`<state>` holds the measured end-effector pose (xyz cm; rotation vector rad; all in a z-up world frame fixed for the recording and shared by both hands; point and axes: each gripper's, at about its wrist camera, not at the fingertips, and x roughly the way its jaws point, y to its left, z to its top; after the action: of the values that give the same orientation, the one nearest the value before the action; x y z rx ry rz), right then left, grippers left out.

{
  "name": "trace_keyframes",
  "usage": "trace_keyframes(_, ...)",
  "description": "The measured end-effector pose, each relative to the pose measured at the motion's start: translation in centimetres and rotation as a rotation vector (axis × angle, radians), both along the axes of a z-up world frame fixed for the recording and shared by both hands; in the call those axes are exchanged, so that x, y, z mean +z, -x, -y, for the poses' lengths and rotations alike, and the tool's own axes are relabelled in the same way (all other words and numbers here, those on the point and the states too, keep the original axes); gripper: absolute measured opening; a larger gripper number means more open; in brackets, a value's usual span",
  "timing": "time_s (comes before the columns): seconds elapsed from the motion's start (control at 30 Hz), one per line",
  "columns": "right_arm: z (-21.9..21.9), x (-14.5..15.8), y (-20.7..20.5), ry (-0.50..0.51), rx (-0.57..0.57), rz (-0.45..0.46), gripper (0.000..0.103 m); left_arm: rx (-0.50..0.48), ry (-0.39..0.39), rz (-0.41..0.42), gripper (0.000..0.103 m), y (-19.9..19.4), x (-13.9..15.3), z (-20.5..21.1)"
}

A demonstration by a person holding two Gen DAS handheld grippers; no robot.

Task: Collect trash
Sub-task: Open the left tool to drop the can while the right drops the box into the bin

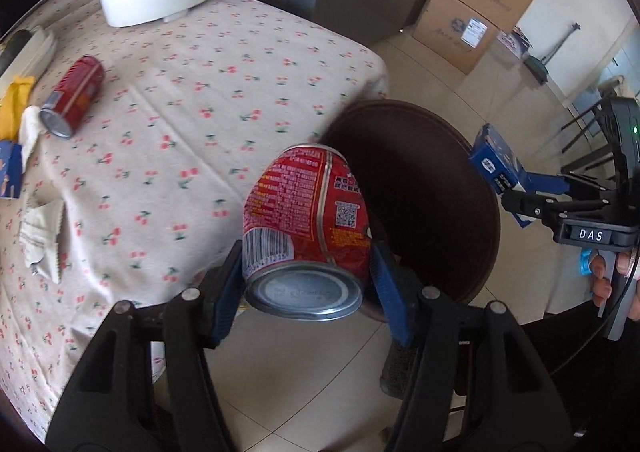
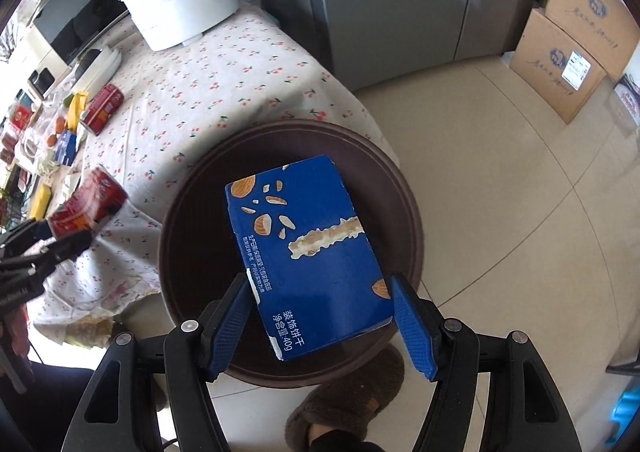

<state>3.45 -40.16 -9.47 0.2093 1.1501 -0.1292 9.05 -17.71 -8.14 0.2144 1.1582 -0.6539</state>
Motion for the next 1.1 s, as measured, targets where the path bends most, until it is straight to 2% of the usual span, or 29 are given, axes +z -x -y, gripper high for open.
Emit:
trace_keyframes(0.2, 1.2, -0.1, 0.3, -0.006, -0.023, -0.001, 0.070, -0.112, 0.041, -0.018, 0.063, 0.7, -1.4, 4.1)
trace_keyframes(0.23, 1.4, -0.1, 0.4, -0.006, -0.026, -0.002, 0.070, -0.103, 0.035, 0.001, 0.067, 0.6, -1.3, 4.2)
trace_keyframes(0.27, 1.5, -0.1, 0.4, -0.006, -0.029, -0.003, 0.070, -0.094, 0.033, 0.020, 0.077, 0.5, -1.0, 4.2)
trace_keyframes(0.3, 1.7, -0.1, 0.4, -0.008, -0.032, -0.004, 0.071, -0.080, 0.036, 0.039, 0.081, 0.4, -0.6, 3.9)
trace_keyframes(0.33, 1.8, -0.1, 0.4, -0.009, -0.034, -0.005, 0.071, -0.063, 0.036, 0.052, 0.084, 0.2, -0.4, 3.6)
trace_keyframes(0.57, 1.4, -0.1, 0.0, -0.009, -0.034, -0.012, 0.071, 0.059, 0.022, 0.056, 0.084, -1.3, 0.9, -0.8)
trace_keyframes(0.9, -0.8, -0.3, -1.7, 0.008, 0.008, -0.037, 0.071, 0.176, -0.002, 0.093, 0.090, -1.8, 2.1, -7.2)
trace_keyframes(1.0, -1.3, -0.4, -2.4, 0.025, -0.004, -0.051, 0.074, 0.209, -0.012, 0.098, 0.090, -2.0, 2.2, -8.9)
trace_keyframes(1.07, -1.7, -0.4, -2.8, 0.034, -0.016, -0.059, 0.084, 0.236, -0.014, 0.101, 0.091, -2.1, 2.4, -10.2)
trace_keyframes(1.1, -1.8, -0.3, -2.9, 0.037, -0.020, -0.057, 0.085, 0.249, -0.012, 0.103, 0.091, -2.1, 2.6, -10.9)
